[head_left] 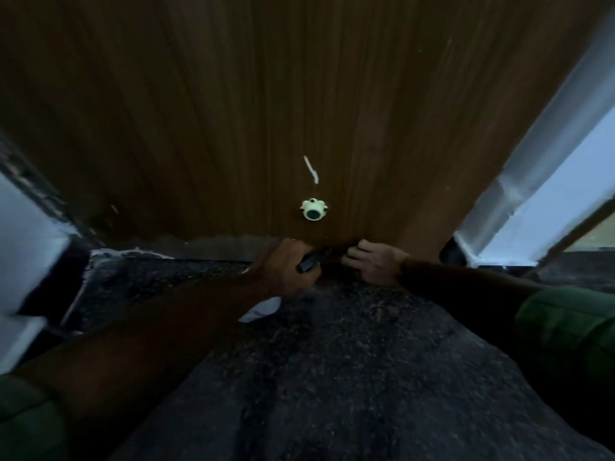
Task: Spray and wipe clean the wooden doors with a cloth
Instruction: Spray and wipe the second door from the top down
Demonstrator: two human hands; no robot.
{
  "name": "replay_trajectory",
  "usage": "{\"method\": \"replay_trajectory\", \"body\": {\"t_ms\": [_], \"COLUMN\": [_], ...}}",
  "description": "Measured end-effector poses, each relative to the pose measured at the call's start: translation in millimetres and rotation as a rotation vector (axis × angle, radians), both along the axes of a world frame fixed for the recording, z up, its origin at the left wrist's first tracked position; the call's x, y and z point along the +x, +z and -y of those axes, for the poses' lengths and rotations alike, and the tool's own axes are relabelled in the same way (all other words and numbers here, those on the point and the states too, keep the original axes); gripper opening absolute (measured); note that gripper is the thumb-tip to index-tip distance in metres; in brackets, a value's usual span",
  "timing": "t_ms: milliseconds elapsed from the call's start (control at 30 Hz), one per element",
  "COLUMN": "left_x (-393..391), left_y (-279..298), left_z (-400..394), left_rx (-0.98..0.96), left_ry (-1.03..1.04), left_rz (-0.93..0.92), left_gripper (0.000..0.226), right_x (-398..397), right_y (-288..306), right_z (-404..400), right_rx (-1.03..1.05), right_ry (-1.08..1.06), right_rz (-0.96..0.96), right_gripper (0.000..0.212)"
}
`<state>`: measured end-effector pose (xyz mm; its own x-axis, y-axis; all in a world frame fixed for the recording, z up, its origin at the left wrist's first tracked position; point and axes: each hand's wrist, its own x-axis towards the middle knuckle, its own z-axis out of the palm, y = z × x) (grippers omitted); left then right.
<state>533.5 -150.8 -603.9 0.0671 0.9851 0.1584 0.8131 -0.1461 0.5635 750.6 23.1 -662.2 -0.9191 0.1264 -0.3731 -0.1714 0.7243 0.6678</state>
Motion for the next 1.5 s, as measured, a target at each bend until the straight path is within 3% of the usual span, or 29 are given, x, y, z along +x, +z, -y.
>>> {"method": "replay_trajectory", "body": {"t_ms": [67, 167, 300, 367, 433, 567, 600, 700, 767, 800, 867, 900, 967, 1033, 1100, 1167, 1200, 1233, 1333, 1367, 1400, 1467, 1500], "left_x": [-26, -57, -88, -98, -105, -121, -129, -144, -159, -165, -177, -182, -187, -191, -195, -197, -197, -198, -199, -200, -201, -205, -206], "left_y": [0, -3, -10, -10, -10, -18, -19, -16, -14, -10, -3, 0, 8, 8, 4, 2, 3, 3, 11, 13, 14, 14, 15], "left_z": [17, 40, 61, 67, 73, 84, 86, 87, 88, 90, 96, 99, 104, 110, 115, 118, 119, 120, 128, 130, 131, 139, 140], "left_rx": [-0.001, -0.003, 0.011, 0.001, 0.013, 0.037, 0.023, 0.016, 0.033, 0.033, 0.054, 0.079, 0.111, 0.118, 0.105, 0.088, 0.079, 0.076, 0.05, 0.034, 0.02, -0.029, -0.041], "left_ry": [0.014, 0.132, 0.224, 0.259, 0.279, 0.309, 0.332, 0.387, 0.449, 0.472, 0.492, 0.515, 0.578, 0.631, 0.659, 0.68, 0.687, 0.683, 0.661, 0.667, 0.666, 0.693, 0.692], "left_rz": [-0.023, -0.133, -0.214, -0.197, -0.164, -0.145, -0.122, -0.031, 0.04, 0.061, 0.093, 0.113, 0.157, 0.187, 0.214, 0.221, 0.226, 0.229, 0.226, 0.222, 0.211, 0.162, 0.13], "left_gripper": [0.021, 0.042, 0.054, 0.051, 0.051, 0.052, 0.05, 0.046, 0.047, 0.043, 0.032, 0.034, 0.041, 0.034, 0.03, 0.036, 0.04, 0.043, 0.044, 0.044, 0.045, 0.047, 0.047], "right_x": [-32, -97, -163, -168, -155, -152, -165, -213, -242, -249, -247, -241, -235, -240, -240, -239, -238, -235, -226, -228, -233, -254, -261], "right_y": [5, 10, 35, 34, 15, 0, 6, 38, 51, 55, 35, 26, 28, 43, 67, 84, 82, 79, 48, 41, 39, 30, 27], "right_z": [17, 43, 69, 75, 68, 49, 52, 80, 100, 107, 109, 110, 109, 106, 110, 112, 113, 116, 106, 101, 96, 98, 103], "right_rx": [-0.001, -0.025, -0.026, -0.029, -0.014, 0.227, 0.191, -0.04, -0.069, -0.022, 0.122, 0.119, 0.112, 0.111, 0.09, 0.093, 0.099, 0.119, 0.069, 0.039, 0.032, 0.101, 0.136], "right_ry": [0.065, 0.16, 0.068, 0.062, 0.084, 0.435, 0.418, 0.208, 0.072, 0.071, 0.225, 0.239, 0.227, 0.239, 0.235, 0.113, 0.096, 0.11, 0.186, 0.189, 0.151, 0.396, 0.399], "right_rz": [-0.071, -0.25, -0.451, -0.323, -0.073, -0.002, -0.036, -0.4, -0.602, -0.587, -0.254, -0.026, 0.112, -0.053, -0.419, -0.713, -0.766, -0.705, -0.179, -0.091, -0.031, -0.057, -0.024], "right_gripper": [0.025, 0.036, 0.04, 0.032, 0.035, 0.048, 0.049, 0.047, 0.042, 0.04, 0.044, 0.044, 0.036, 0.039, 0.046, 0.045, 0.045, 0.045, 0.041, 0.036, 0.04, 0.055, 0.054]}}
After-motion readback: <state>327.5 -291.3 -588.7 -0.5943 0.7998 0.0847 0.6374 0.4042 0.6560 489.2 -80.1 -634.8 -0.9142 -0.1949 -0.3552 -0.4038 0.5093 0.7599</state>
